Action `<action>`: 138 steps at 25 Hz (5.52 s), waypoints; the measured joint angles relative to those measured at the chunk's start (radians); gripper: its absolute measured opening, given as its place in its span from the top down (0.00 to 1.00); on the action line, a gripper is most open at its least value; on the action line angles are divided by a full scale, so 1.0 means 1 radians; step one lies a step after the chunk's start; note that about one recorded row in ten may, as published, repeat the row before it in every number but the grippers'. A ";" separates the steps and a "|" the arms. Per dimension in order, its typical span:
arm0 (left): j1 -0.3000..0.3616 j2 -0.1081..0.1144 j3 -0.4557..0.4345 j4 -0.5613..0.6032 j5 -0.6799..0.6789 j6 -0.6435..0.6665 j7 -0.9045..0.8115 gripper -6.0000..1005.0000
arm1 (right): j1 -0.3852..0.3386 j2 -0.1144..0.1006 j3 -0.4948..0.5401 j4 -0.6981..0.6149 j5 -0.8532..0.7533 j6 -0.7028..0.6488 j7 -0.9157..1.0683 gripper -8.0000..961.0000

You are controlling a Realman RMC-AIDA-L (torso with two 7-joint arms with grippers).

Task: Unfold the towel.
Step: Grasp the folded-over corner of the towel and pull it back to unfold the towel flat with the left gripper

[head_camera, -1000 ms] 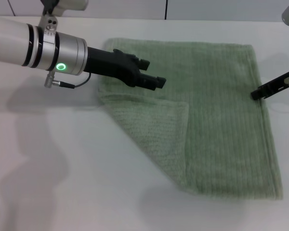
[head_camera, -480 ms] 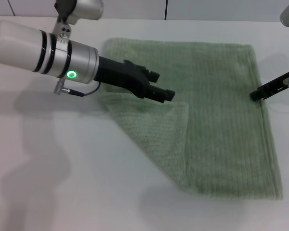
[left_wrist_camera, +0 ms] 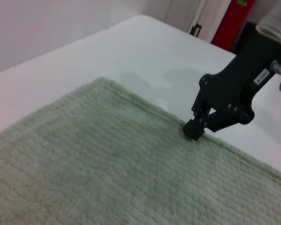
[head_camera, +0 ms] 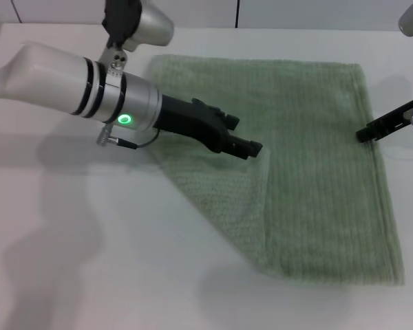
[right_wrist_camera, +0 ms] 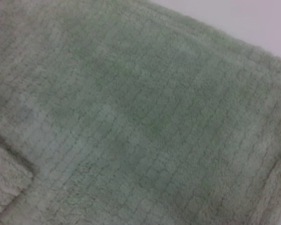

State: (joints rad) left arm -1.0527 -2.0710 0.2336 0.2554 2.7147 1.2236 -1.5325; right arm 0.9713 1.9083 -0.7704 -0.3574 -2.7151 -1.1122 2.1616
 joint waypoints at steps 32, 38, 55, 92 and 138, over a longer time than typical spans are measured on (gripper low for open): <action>-0.084 -0.007 0.038 -0.225 0.010 -0.308 0.054 0.19 | 0.004 -0.002 -0.009 0.000 0.000 0.003 0.000 0.99; -0.091 -0.008 0.045 -0.246 0.010 -0.336 0.054 0.19 | 0.004 -0.002 -0.009 0.000 0.000 0.002 0.000 0.99; -0.112 -0.008 0.048 -0.285 0.033 -0.392 0.045 0.43 | 0.006 -0.002 -0.010 0.000 0.000 0.004 0.000 0.99; -0.025 0.003 0.107 -0.078 0.035 -0.137 -0.055 0.94 | 0.001 -0.002 -0.010 0.000 0.000 0.008 0.000 0.99; 0.179 0.009 0.163 0.275 -0.048 0.420 -0.104 0.91 | 0.005 -0.008 -0.013 0.000 0.000 0.005 0.000 0.99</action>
State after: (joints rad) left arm -0.8739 -2.0619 0.3966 0.5309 2.6662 1.6434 -1.6368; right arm 0.9758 1.9007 -0.7835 -0.3574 -2.7152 -1.1072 2.1613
